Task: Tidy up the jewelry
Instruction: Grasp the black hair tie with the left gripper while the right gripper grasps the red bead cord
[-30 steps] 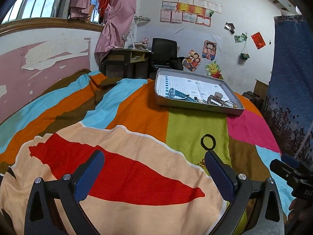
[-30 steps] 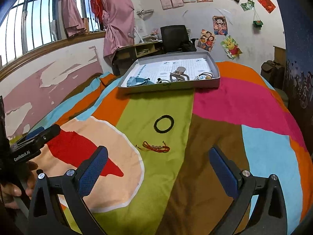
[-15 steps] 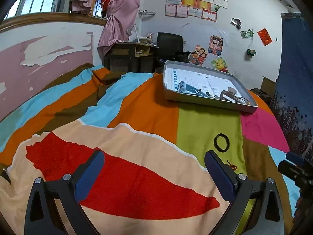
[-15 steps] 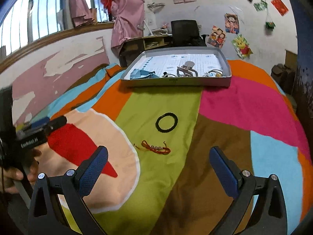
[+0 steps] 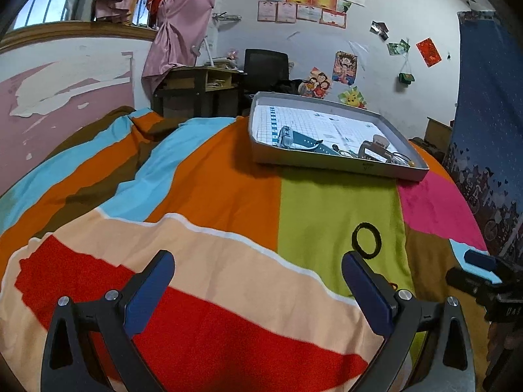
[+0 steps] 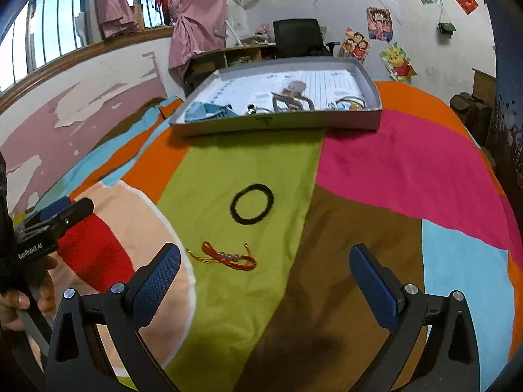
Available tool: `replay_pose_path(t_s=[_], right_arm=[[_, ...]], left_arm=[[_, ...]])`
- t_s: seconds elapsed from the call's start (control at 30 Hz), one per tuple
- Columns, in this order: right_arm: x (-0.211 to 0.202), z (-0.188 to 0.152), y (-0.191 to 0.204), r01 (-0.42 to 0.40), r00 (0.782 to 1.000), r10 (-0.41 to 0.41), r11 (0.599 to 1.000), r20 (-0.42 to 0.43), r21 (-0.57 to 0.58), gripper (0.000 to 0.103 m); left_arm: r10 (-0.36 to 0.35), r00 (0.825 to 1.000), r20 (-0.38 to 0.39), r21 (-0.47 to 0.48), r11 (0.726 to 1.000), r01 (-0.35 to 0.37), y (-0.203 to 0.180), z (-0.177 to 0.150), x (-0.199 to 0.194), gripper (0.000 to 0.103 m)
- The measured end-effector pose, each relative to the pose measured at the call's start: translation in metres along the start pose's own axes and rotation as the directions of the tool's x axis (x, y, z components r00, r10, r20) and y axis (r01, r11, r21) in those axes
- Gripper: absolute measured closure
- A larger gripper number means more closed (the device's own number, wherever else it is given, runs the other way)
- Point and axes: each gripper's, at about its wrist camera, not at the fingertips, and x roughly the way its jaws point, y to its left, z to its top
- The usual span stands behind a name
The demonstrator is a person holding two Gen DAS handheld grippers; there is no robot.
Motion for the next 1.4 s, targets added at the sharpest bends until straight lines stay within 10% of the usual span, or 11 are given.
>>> replay_pose_path(t_s=[0.57,0.77,1.03,1.4], right_arm=[[0.088,-0.018,0.035,-0.052,0.986,0.034,0.993,-0.164,-0.106,0.006],[0.112,-0.019,0.045,-0.031,0.981,0.002,0.989,-0.194,-0.146,0.028],[0.107,-0.015,0.028,0.015,0.983,-0.026,0.998,-0.183,-0.058,0.084],[0.101,-0.009,0.001,0.073,0.987,-0.063,0.995,-0.146,0.063,0.096]], left_arm=[[-0.020,0.998,-0.067,-0.038,0.999,0.018,0.010,-0.005,0.051,0.000],[-0.053,0.995,-0.086,-0.022,0.998,0.052,0.003,-0.006,0.061,0.000],[-0.128,0.982,-0.143,0.023,0.991,0.132,-0.020,-0.006,0.087,0.000],[-0.260,0.947,-0.187,0.058,0.960,0.275,-0.071,0.004,0.119,0.008]])
